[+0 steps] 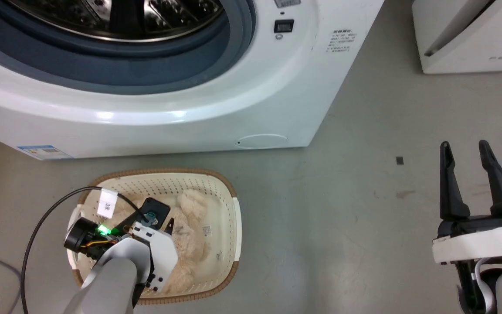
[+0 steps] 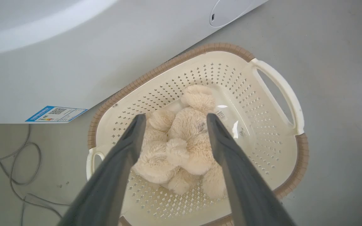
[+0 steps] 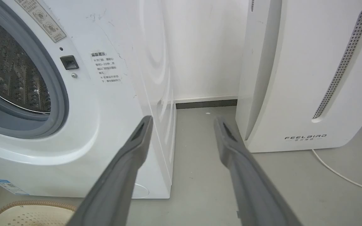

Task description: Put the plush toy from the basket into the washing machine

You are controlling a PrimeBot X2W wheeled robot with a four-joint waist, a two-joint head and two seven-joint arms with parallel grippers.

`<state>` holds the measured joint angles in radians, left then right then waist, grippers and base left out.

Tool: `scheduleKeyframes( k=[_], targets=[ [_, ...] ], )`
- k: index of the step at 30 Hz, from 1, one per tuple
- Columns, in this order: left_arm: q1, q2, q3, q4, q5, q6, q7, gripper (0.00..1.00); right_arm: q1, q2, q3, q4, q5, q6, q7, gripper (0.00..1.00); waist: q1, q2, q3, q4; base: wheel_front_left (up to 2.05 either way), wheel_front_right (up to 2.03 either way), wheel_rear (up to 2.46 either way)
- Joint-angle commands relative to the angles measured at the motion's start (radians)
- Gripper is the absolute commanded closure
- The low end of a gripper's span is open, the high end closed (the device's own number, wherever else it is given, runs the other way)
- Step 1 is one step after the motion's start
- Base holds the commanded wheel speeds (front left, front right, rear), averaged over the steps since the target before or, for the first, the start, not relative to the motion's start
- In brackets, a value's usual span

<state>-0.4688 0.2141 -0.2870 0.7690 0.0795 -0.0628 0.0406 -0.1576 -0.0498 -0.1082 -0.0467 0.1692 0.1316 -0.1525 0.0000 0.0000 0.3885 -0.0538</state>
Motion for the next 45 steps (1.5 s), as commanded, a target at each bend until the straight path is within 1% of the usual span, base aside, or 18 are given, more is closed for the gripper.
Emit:
scheduleKeyframes(
  k=[1, 10, 15, 18, 26, 32, 45],
  targets=[
    [-0.033, 0.014, -0.018, 0.031, 0.012, -0.007, 0.012, 0.00, -0.025, 0.000, -0.004, -0.010, 0.015, -0.001, -0.010, 0.00, 0.0000, 0.0000, 0.034, -0.004, 0.00, 0.00, 0.00],
    [-0.109, 0.059, -0.113, 0.124, 0.048, -0.025, 0.107, 0.00, -0.066, 0.000, -0.014, -0.026, 0.032, -0.001, -0.029, 0.00, 0.0000, 0.0000, 0.140, -0.018, 0.00, 0.00, 0.00],
    [-0.151, 0.082, -0.163, 0.175, 0.041, -0.031, 0.134, 0.00, -0.089, 0.000, -0.020, -0.037, 0.042, -0.001, -0.039, 0.00, 0.0000, 0.0000, 0.197, -0.028, 0.00, 0.00, 0.00],
    [-0.182, 0.095, -0.179, 0.206, 0.017, -0.034, 0.147, 0.00, -0.103, 0.000, -0.026, -0.044, 0.049, -0.001, -0.045, 0.00, 0.0000, 0.0000, 0.235, -0.032, 0.00, 0.00, 0.00],
    [-0.302, 0.134, -0.246, 0.288, 0.012, -0.042, 0.125, 0.00, -0.144, 0.000, -0.040, -0.065, 0.064, -0.001, -0.062, 0.00, 0.0000, 0.0000, 0.342, -0.039, 0.00, 0.00, 0.00],
    [-0.375, 0.143, -0.277, 0.347, 0.008, -0.020, 0.080, 0.00, -0.171, 0.000, -0.044, -0.071, 0.075, -0.001, -0.074, 0.00, 0.0000, 0.0000, 0.407, -0.043, 0.00, 0.00, 0.00],
    [-0.471, 0.173, -0.344, 0.472, -0.012, -0.020, 0.077, 0.00, -0.214, 0.000, -0.056, -0.076, 0.100, -0.001, -0.099, 0.00, 0.0000, 0.0000, 0.497, -0.053, 0.00, 0.00, 0.00]
  ],
)
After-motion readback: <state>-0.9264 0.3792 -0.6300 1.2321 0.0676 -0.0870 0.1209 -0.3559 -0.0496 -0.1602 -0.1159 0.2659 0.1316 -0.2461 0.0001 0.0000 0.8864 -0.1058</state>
